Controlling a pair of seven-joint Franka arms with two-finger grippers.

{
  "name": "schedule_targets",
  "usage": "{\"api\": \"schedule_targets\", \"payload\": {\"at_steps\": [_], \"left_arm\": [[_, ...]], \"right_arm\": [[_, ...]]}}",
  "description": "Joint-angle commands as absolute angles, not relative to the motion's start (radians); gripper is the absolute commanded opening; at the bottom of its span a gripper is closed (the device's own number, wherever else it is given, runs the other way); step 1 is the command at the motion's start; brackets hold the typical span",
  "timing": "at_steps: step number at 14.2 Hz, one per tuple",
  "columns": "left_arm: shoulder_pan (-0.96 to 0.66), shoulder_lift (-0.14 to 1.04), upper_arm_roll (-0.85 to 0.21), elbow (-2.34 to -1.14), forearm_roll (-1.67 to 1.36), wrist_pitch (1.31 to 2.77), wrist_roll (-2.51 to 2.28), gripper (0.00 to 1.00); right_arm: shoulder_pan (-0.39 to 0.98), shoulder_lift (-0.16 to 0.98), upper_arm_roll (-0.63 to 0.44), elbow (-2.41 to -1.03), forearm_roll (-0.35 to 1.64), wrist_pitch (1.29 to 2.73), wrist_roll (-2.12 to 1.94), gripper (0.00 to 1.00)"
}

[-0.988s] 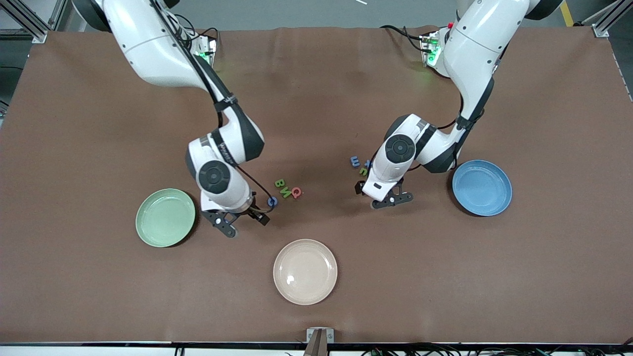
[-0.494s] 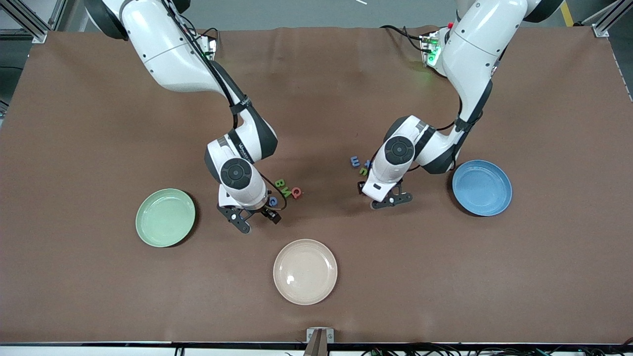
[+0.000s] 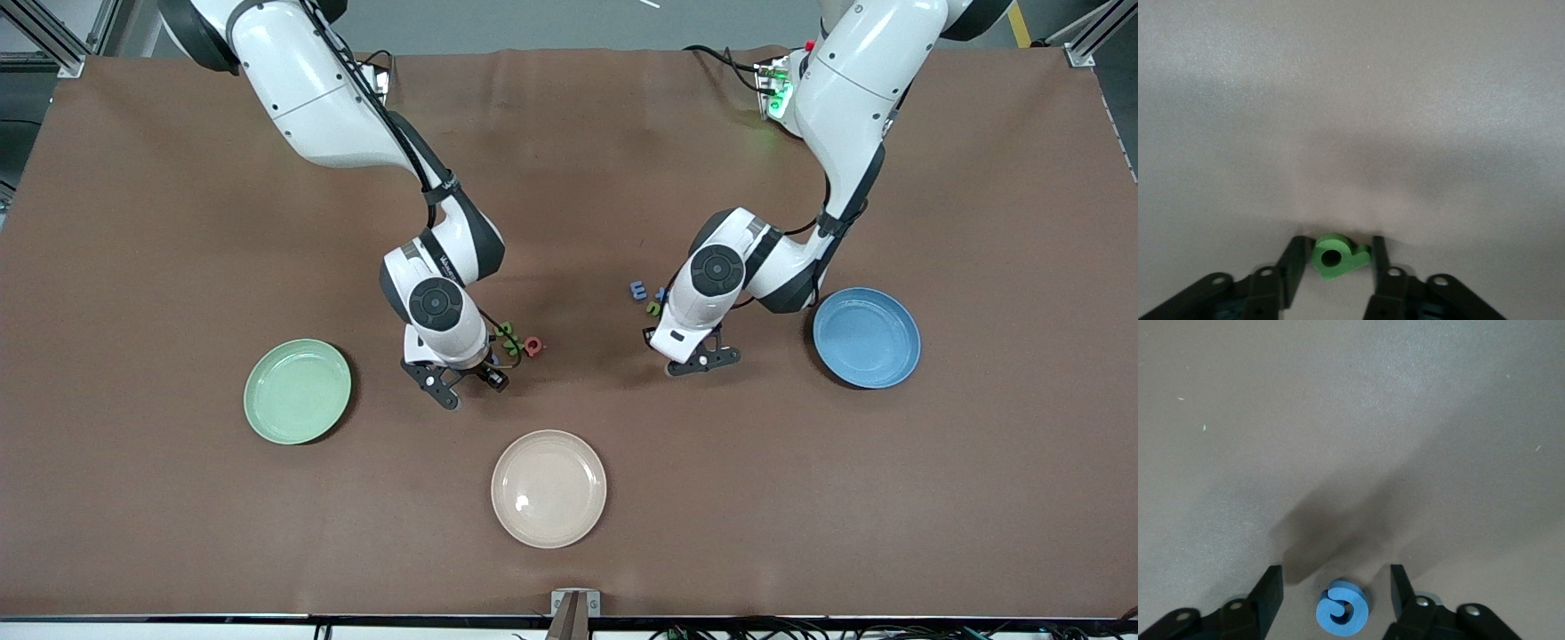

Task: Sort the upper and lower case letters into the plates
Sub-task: 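Carry the a with the left gripper while the right gripper carries the c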

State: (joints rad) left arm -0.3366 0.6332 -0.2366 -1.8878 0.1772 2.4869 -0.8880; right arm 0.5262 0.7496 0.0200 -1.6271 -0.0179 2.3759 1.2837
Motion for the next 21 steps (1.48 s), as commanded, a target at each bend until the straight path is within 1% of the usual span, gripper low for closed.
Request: {"api": "schedule_targets", "payload": {"at_steps": [1,3,5,8,11,13,15,17,18,21], "left_arm": [[-0.345,0.649,-0.230,-1.884,0.204,2.497,-0.908,0.28],[-0.345,0.647,-0.230,-1.884,0.216,2.500,-0.907,0.17],[-0.342,0.641,-0.232,-1.882,0.218,2.499,-0.905,0.10],[-0.324,0.594,-0.233,-1.887,0.218,2.479,-0.879,0.08],[-0.273,0.510,-0.238,-1.888,0.218,2.344,-0.757,0.08],[-0.229,0.454,-0.241,-1.897,0.218,2.248,-0.678,0.08],[-0.186,0.401,-0.241,-1.940,0.218,2.229,-0.614,0.07],[-0.106,0.339,-0.244,-2.006,0.219,2.229,-0.508,0.06],[-0.075,0.313,-0.244,-2.043,0.219,2.229,-0.456,0.06],[0.021,0.261,-0.244,-2.135,0.222,2.247,-0.333,0.06]], "right_arm": [[0.540,0.736,0.011,-1.692,-0.028,2.448,1.313,0.64],[0.541,0.735,0.012,-1.713,-0.026,2.482,1.315,0.64],[0.541,0.733,0.015,-1.715,-0.020,2.476,1.318,0.63],[0.561,0.732,0.015,-1.713,-0.020,2.470,1.348,0.61],[0.563,0.726,0.015,-1.712,-0.020,2.465,1.339,0.59],[0.563,0.719,0.015,-1.704,-0.024,2.418,1.328,0.59],[0.561,0.712,0.015,-1.706,-0.031,2.407,1.312,0.57],[0.561,0.712,0.015,-1.707,-0.031,2.401,1.310,0.55],[0.561,0.712,0.015,-1.707,-0.031,2.401,1.310,0.49],[0.561,0.712,0.015,-1.707,-0.031,2.385,1.312,0.18]]}}
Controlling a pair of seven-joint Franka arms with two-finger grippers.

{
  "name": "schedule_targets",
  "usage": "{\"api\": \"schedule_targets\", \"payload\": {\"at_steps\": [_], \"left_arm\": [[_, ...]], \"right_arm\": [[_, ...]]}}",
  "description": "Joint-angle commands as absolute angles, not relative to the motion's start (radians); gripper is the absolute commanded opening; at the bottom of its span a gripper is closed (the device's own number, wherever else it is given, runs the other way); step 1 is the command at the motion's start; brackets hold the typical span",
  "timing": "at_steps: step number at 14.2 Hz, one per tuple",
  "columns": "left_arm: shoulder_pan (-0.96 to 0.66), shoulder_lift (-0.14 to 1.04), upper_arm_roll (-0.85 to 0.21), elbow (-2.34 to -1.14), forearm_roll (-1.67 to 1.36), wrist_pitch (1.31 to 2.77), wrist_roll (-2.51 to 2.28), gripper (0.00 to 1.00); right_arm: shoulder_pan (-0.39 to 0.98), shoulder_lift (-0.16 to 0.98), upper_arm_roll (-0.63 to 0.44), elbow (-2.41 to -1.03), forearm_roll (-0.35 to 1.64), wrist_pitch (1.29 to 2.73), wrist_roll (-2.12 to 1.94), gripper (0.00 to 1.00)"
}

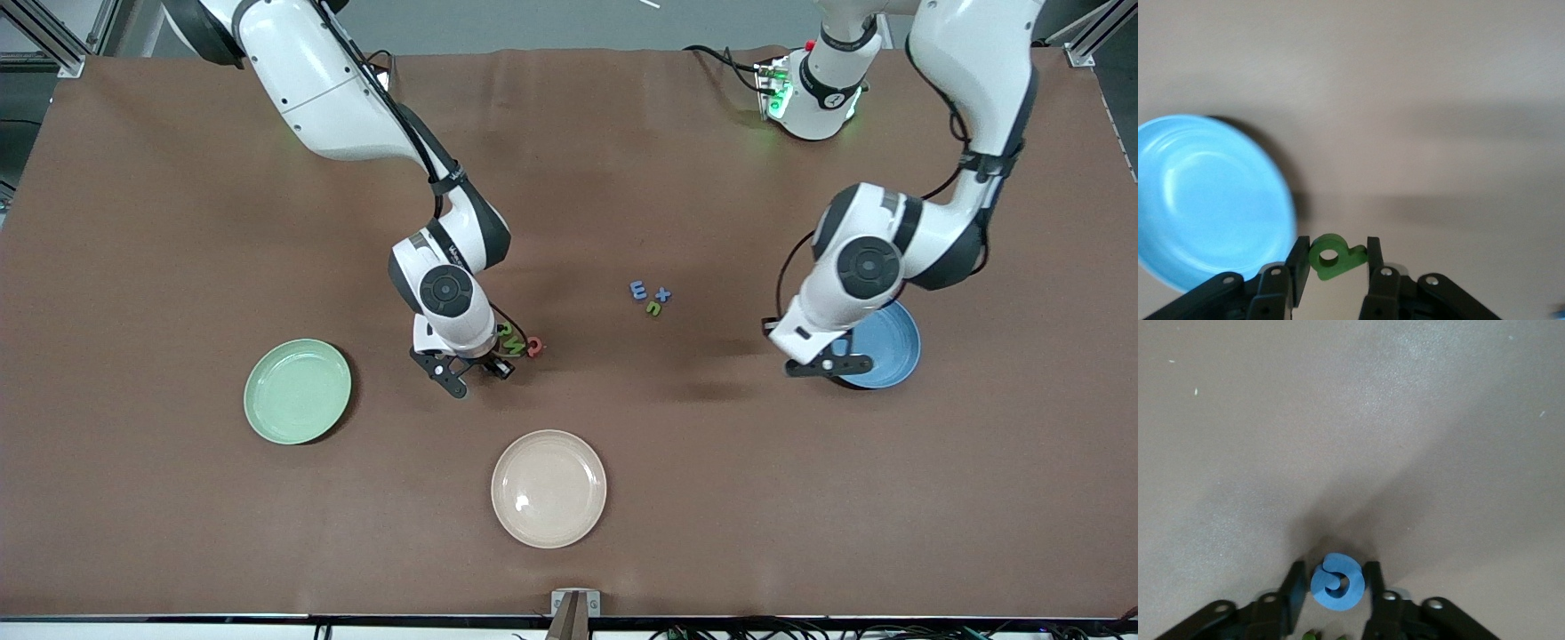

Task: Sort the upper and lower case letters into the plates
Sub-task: 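Carry the a with the left gripper while the right gripper carries the c, then open both grippers over the blue and green plates, releasing the letters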

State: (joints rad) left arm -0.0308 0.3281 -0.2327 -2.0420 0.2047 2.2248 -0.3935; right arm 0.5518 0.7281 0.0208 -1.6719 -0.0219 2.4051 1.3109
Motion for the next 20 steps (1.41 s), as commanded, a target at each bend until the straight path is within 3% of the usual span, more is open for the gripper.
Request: {"api": "schedule_targets", "payload": {"at_steps": [1,2,4,10,15,20], "left_arm": [[0.056,0.249,-0.244,-2.161,0.222,2.262,-0.280,0.06],[0.083,0.241,-0.244,-2.184,0.230,2.281,-0.234,0.06],[0.147,0.239,-0.245,-2.236,0.291,2.347,-0.186,0.06],[0.248,0.278,-0.244,-2.335,0.397,2.519,-0.117,0.06],[0.282,0.313,-0.244,-2.362,0.431,2.588,-0.114,0.08],[0.288,0.337,-0.244,-2.370,0.433,2.635,-0.112,0.12]], "right_arm": [[0.560,0.712,0.015,-1.707,-0.031,2.385,1.312,0.11],[0.557,0.709,0.015,-1.707,-0.031,2.385,1.307,0.04],[0.540,0.689,0.009,-1.706,-0.031,2.382,1.273,0.01],[0.284,0.545,0.015,-1.712,-0.018,2.212,0.825,0.00],[0.089,0.528,0.023,-1.744,-0.012,2.215,0.490,0.00],[-0.012,0.503,0.031,-1.863,0.147,2.246,0.275,0.01]]}}
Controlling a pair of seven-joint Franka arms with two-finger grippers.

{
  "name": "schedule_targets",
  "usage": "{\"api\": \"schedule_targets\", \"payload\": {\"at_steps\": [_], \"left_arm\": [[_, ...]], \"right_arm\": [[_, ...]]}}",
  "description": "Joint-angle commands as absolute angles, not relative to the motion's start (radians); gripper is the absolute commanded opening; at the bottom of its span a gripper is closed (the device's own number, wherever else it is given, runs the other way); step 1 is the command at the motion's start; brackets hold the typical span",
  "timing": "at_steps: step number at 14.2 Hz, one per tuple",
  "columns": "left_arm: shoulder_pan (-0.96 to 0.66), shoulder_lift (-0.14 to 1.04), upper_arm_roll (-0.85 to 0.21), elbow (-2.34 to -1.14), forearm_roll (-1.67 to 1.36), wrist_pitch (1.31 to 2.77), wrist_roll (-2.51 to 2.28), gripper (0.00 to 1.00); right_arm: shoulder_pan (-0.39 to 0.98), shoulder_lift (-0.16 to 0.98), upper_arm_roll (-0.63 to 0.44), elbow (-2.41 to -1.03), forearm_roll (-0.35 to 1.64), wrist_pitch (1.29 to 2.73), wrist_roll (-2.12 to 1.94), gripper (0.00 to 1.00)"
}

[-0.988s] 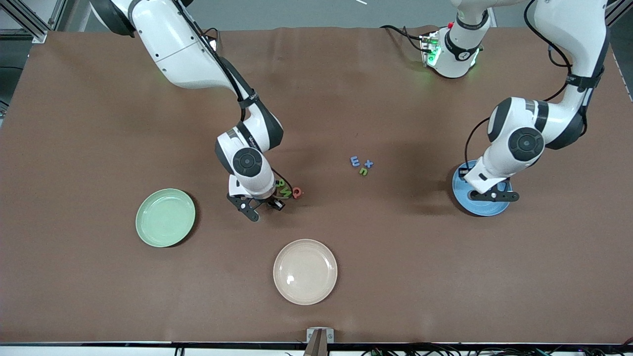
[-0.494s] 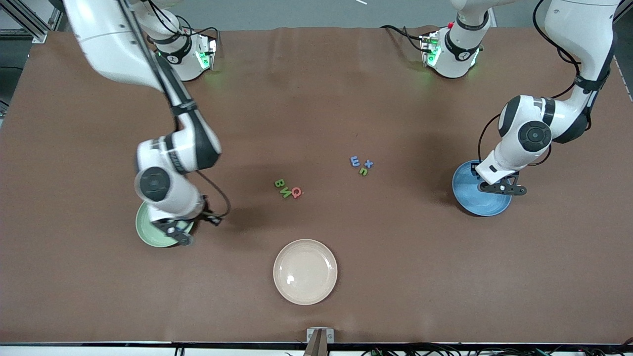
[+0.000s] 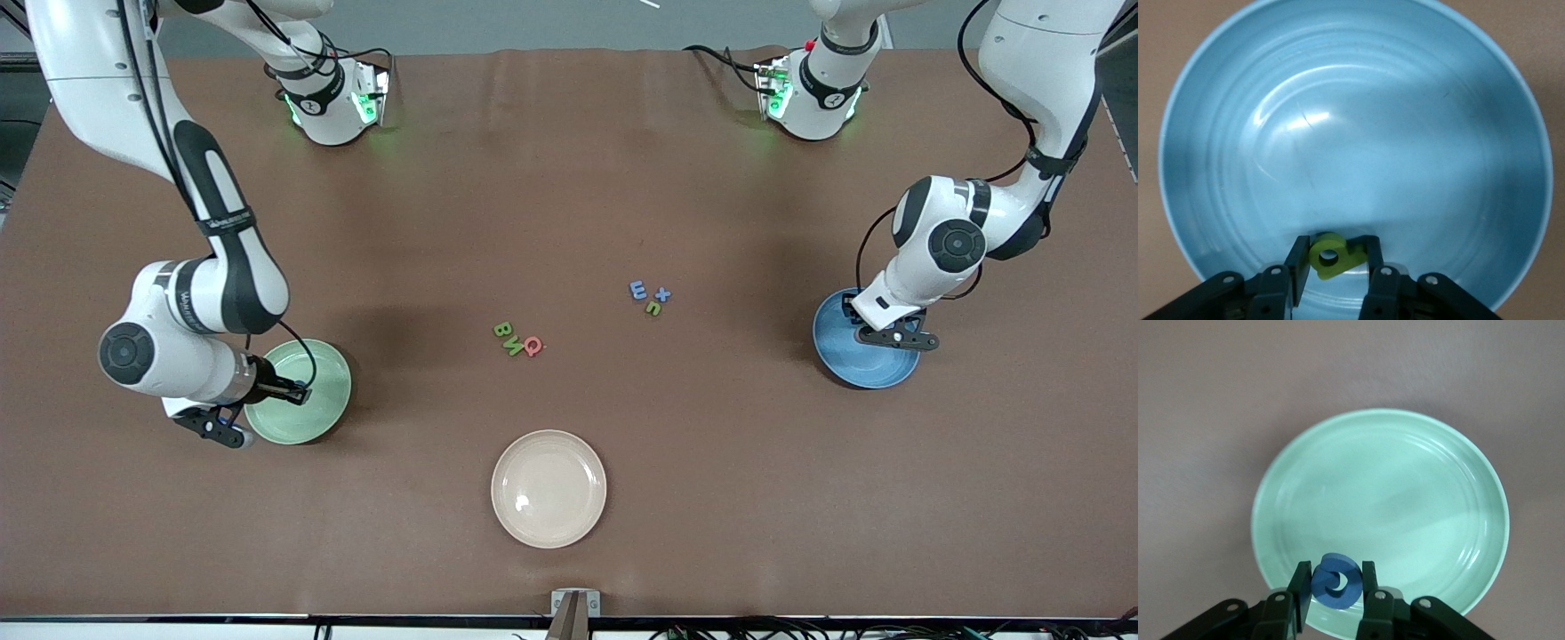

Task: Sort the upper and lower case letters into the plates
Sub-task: 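Open both grippers over the blue and green plates, releasing the letters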

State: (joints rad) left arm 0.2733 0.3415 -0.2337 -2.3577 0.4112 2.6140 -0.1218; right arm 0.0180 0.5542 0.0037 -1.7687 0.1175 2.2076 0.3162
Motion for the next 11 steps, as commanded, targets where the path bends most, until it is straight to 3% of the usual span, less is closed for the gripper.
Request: {"api": "schedule_targets", "payload": {"at_steps": [1,2,3,4,9,11], "left_arm": [[0.288,0.336,-0.244,-2.370,0.433,2.635,-0.112,0.21],[0.288,0.334,-0.244,-2.370,0.433,2.635,-0.112,0.50],[0.287,0.327,-0.244,-2.368,0.433,2.635,-0.112,0.95],[0.285,0.312,-0.248,-2.367,0.433,2.626,-0.120,1.00],[0.287,0.253,-0.385,-2.306,0.393,2.476,-0.230,1.00],[0.285,0.249,-0.475,-2.258,0.356,2.404,-0.360,1.00]], "right_arm": [[-0.012,0.497,0.031,-1.894,0.147,2.272,0.272,0.01],[-0.012,0.495,0.031,-1.929,0.147,2.316,0.272,0.01],[-0.011,0.495,0.031,-1.956,0.147,2.353,0.272,0.01],[-0.011,0.497,0.031,-1.977,0.147,2.376,0.272,0.01],[-0.011,0.500,0.031,-2.008,0.147,2.410,0.268,0.03],[-0.011,0.500,0.029,-2.006,0.147,2.408,0.268,0.11]]}}
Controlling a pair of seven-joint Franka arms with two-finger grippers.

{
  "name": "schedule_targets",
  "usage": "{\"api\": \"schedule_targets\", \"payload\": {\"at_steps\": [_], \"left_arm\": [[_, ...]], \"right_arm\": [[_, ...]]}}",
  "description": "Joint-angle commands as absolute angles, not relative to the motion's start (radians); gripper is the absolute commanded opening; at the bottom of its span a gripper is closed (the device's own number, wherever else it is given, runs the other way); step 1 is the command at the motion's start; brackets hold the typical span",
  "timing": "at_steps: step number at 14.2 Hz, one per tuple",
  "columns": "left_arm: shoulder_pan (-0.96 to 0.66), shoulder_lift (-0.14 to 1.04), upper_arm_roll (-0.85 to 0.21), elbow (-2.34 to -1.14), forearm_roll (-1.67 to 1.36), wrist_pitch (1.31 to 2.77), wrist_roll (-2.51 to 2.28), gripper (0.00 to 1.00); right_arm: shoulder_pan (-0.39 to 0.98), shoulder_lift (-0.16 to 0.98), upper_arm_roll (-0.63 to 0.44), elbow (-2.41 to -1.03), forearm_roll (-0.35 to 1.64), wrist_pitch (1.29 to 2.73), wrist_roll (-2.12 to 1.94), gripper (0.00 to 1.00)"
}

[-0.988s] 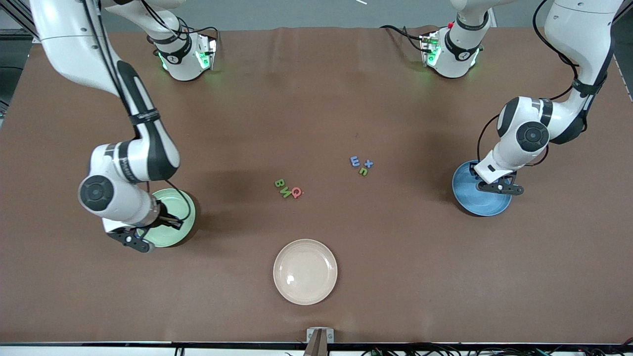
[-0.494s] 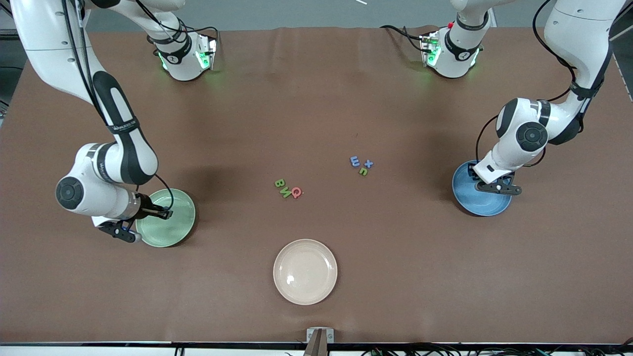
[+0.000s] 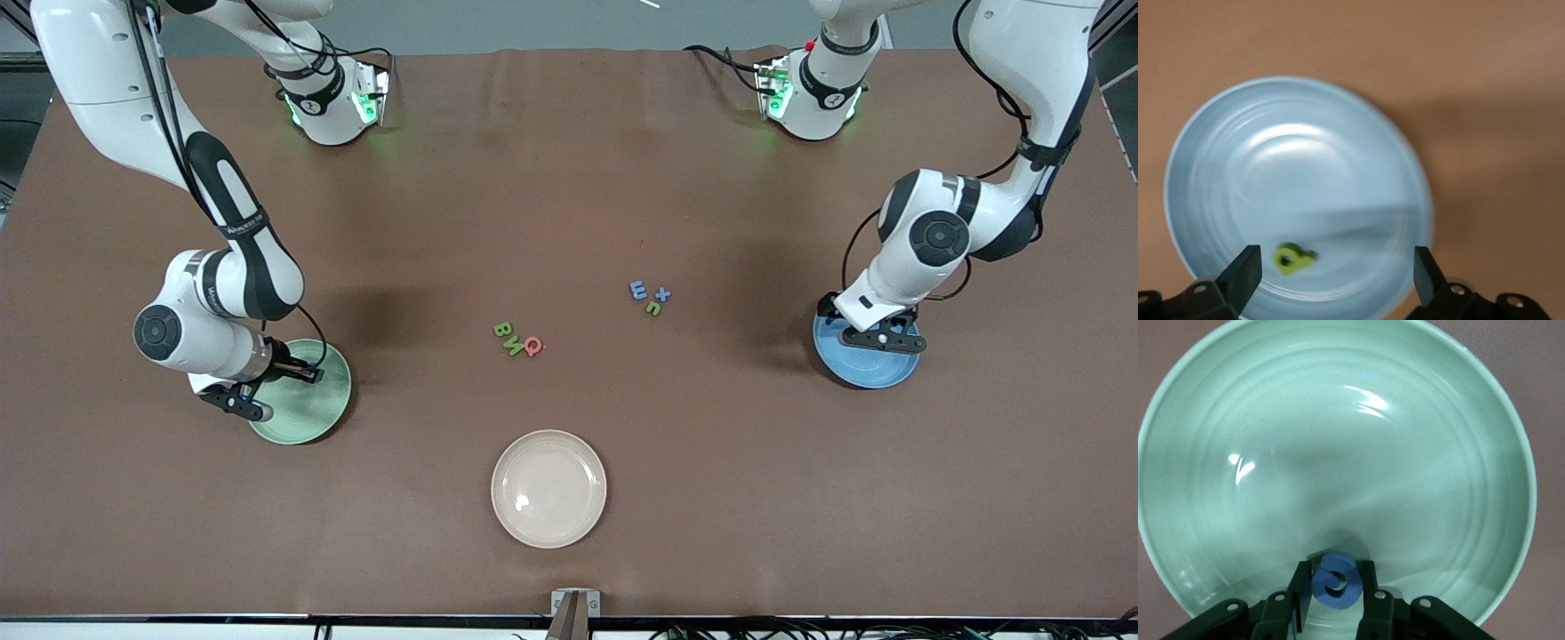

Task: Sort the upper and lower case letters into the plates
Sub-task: 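Open both grippers over the blue and green plates, releasing the letters, then return both grippers to the letter pile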

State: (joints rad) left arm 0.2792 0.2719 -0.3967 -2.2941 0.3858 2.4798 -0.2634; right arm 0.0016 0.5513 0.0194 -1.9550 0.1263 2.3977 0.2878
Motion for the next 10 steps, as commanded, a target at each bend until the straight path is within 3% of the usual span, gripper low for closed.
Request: {"api": "schedule_targets", "payload": {"at_steps": [1,2,3,6,10], "left_arm": [[0.285,0.253,-0.518,-2.237,0.354,2.382,-0.424,1.00],[0.282,0.259,-0.550,-2.221,0.354,2.379,-0.484,1.00],[0.275,0.271,-0.578,-2.211,0.354,2.379,-0.550,1.00],[0.259,0.313,-0.669,-2.171,0.360,2.382,-0.597,1.00],[0.177,0.370,-0.675,-2.143,0.354,2.384,-0.565,1.00]], "right_arm": [[-0.011,0.500,0.029,-2.003,0.147,2.405,0.267,0.36],[-0.009,0.499,0.029,-2.000,0.146,2.405,0.267,0.74],[-0.006,0.497,0.029,-1.993,0.146,2.401,0.267,1.00],[0.034,0.495,0.031,-1.933,0.147,2.366,0.302,1.00],[0.152,0.499,0.031,-1.873,0.146,2.341,0.546,1.00]]}}
